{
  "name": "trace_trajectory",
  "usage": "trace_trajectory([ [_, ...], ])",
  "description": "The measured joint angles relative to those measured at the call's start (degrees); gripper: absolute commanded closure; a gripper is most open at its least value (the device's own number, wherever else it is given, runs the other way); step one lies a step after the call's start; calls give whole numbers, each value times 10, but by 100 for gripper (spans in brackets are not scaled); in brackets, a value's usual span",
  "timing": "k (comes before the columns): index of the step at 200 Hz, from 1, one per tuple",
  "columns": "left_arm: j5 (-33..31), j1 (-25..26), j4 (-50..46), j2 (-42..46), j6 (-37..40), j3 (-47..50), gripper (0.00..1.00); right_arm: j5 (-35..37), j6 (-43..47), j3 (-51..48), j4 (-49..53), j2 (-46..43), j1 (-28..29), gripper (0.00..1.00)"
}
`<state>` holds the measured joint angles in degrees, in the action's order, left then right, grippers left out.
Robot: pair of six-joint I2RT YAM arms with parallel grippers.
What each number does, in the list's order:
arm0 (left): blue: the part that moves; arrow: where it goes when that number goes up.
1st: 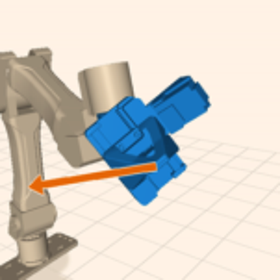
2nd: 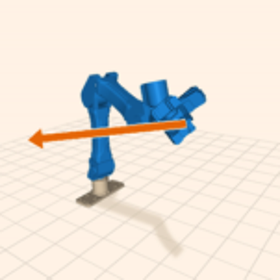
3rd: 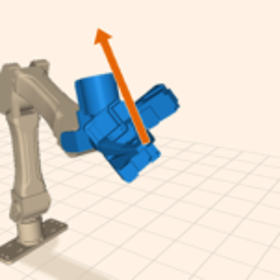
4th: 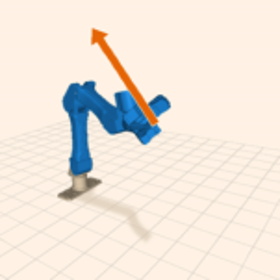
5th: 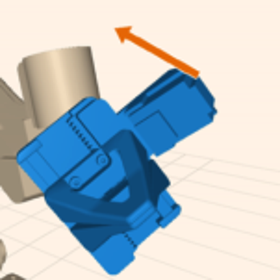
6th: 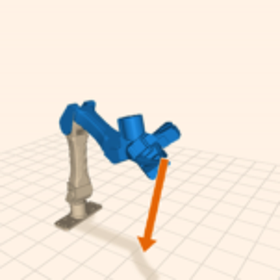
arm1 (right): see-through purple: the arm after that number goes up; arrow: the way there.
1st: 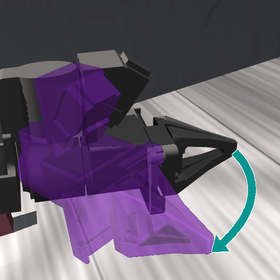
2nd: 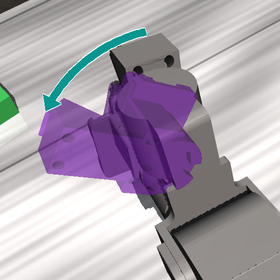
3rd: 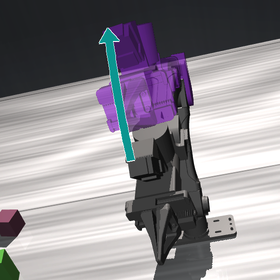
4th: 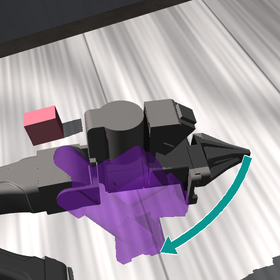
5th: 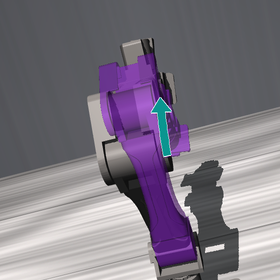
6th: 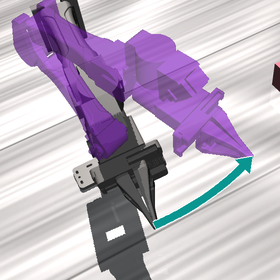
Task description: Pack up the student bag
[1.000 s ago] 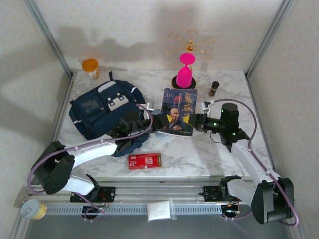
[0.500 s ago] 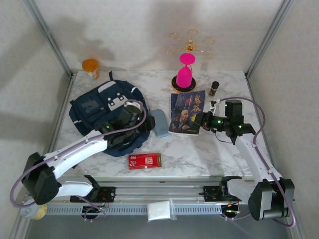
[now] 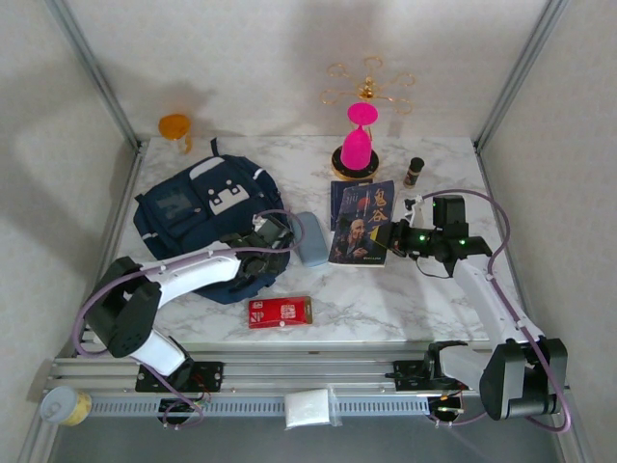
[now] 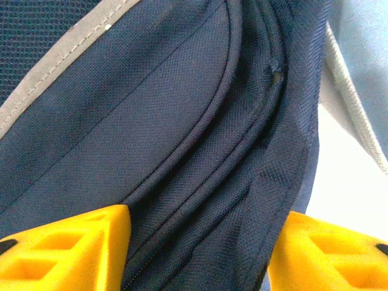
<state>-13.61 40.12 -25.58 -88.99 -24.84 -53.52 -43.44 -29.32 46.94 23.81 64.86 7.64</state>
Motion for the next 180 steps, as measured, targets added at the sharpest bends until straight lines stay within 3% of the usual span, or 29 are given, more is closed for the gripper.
trace_trajectory([
  [38,-10,-7,0,-4,13,-1,69,0,2,0,-1,12,0,100],
  [76,-17,-9,-19,10,45,-21,100,-12,-9,-2,-20,24,6,100],
  [118,-47,-12,-71,57,89,-103,100,-33,-46,-2,-60,51,70,100],
  [180,-106,-19,-129,86,158,-202,100,-47,-169,8,-208,158,228,100],
])
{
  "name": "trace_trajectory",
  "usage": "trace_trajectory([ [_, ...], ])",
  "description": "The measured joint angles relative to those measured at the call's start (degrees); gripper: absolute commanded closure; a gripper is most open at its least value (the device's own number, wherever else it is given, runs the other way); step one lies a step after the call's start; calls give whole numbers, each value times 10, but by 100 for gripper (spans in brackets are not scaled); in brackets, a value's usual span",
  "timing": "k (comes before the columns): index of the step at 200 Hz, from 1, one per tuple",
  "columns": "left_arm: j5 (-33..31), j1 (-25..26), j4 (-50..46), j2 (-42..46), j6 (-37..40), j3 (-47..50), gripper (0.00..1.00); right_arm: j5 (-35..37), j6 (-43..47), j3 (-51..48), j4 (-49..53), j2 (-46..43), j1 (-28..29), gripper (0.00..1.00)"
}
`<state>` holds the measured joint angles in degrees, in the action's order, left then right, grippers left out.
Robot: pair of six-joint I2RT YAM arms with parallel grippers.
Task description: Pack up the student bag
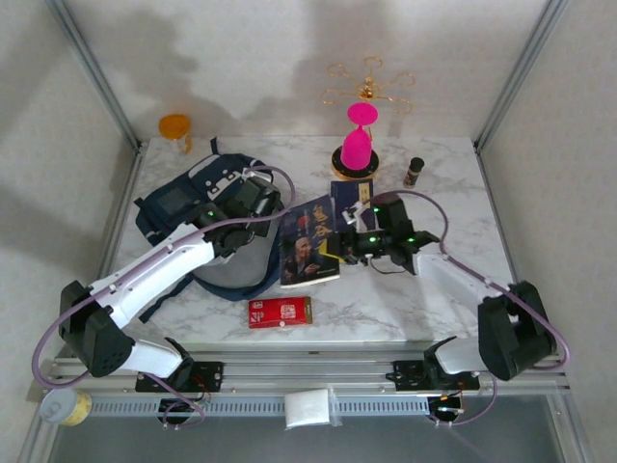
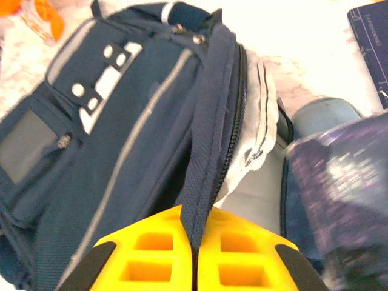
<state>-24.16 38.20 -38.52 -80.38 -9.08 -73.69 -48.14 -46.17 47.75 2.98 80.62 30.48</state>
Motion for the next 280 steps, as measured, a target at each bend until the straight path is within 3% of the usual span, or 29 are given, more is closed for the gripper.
trace_trajectory([
  [27,-12,-1,-12,2,21,-24,100,2,-35,54,-47,102,60,100],
  [60,-12,-5,-18,10,39,-39,100,2,-57,196,-82,257,109,100],
  [88,-12,-14,-21,18,47,-47,100,5,-50,346,-78,384,133,87],
  [114,-12,-25,-21,26,46,-48,100,18,-15,459,-32,478,137,61],
  [147,-6,-39,-20,38,45,-45,100,73,53,489,56,491,135,44],
  [191,8,-47,-11,55,43,-30,100,176,109,385,110,355,140,46],
  [221,19,-48,-1,57,42,-21,100,231,122,323,119,279,170,55],
  [280,30,-50,1,61,37,-19,100,276,116,313,99,338,242,76],
])
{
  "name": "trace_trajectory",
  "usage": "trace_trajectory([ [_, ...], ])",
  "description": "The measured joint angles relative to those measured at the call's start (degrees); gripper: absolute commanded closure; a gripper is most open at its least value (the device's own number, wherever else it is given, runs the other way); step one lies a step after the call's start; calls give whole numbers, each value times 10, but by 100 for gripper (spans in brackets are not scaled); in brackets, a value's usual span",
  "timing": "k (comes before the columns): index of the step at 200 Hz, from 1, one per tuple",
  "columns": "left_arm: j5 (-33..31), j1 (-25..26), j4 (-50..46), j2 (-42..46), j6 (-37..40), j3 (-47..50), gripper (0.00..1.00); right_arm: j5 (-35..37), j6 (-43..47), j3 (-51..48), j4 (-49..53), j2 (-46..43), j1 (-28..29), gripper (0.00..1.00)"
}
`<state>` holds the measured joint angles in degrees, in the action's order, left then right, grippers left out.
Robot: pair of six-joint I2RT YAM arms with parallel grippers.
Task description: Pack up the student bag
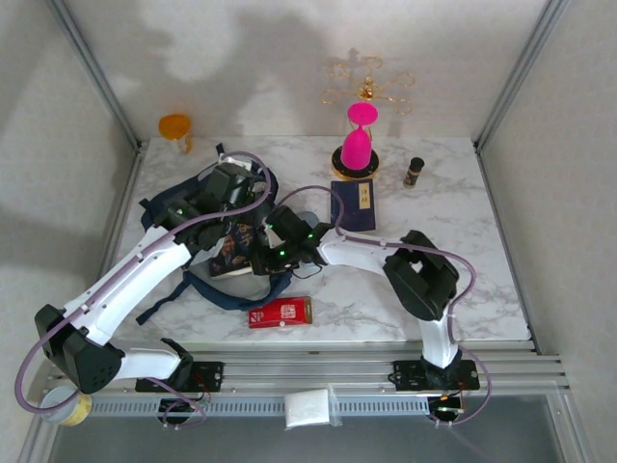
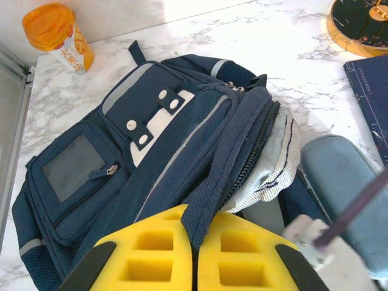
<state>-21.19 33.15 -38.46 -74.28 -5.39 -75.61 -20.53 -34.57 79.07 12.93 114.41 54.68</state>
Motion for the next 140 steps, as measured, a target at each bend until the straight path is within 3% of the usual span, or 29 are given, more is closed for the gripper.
trace_trajectory([
  [18,4,0,-1,0,0,0,100,25,0,24,-2,30,3,82],
  [87,6,-3,-4,10,0,0,100,90,3,102,-103,69,2,84],
  [111,7,-4,-4,10,-4,0,100,87,5,38,-147,34,2,80],
  [140,30,-4,18,19,-26,32,100,86,9,-94,-148,-79,0,69],
])
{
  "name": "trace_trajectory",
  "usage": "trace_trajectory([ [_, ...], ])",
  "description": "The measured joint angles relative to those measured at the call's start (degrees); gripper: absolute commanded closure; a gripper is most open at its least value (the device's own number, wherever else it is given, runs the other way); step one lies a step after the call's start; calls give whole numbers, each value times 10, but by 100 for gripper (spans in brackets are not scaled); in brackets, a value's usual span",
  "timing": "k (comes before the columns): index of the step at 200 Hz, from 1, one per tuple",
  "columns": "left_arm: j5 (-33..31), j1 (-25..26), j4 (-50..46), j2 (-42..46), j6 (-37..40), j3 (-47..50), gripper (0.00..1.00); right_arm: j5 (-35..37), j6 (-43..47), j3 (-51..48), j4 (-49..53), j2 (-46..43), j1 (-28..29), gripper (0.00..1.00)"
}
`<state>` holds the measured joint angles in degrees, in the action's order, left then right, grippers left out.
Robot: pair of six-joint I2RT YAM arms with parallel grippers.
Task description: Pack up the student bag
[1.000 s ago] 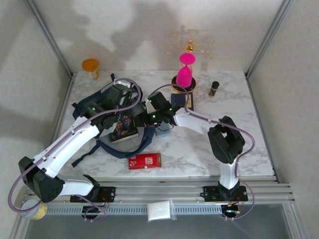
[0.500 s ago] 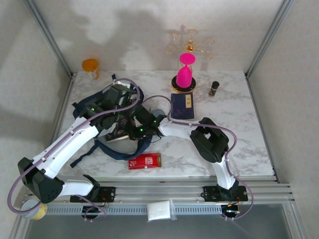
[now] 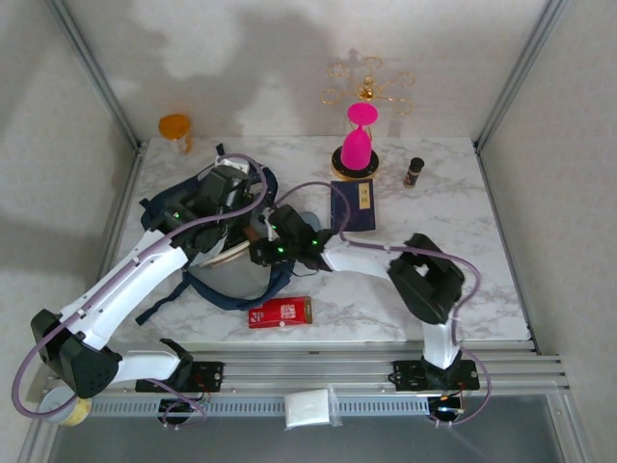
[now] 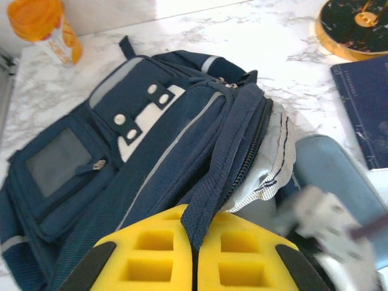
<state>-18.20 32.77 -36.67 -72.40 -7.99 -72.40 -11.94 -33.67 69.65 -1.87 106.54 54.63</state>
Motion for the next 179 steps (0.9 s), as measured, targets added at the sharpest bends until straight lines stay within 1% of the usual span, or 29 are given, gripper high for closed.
trace_trajectory([
  [20,34,1,27,7,-24,44,100,3,-3,-56,19,-88,-17,64],
  [30,51,4,42,8,-38,68,95,3,-5,-79,28,-133,-35,60],
  [42,68,11,57,8,-56,98,90,4,-10,-106,37,-185,-71,56],
  [46,75,14,59,8,-61,107,84,4,-13,-116,43,-202,-86,55],
  [55,96,19,63,8,-77,120,67,4,-14,-131,53,-230,-122,52],
  [61,114,24,67,8,-90,126,60,4,-15,-139,62,-245,-145,50],
  [78,146,42,94,12,-128,128,49,3,-10,-154,92,-265,-220,45],
  [97,155,95,147,28,-177,125,40,1,1,-159,122,-264,-297,38],
  [112,160,132,199,18,-214,115,38,0,10,-159,137,-255,-344,34],
  [126,160,144,234,-21,-249,94,37,-9,19,-159,142,-232,-379,30],
  [152,152,142,279,-149,-297,39,37,-40,31,-155,149,-170,-425,28],
  [179,146,143,279,-297,-311,-39,37,-55,42,-136,151,-108,-440,28],
])
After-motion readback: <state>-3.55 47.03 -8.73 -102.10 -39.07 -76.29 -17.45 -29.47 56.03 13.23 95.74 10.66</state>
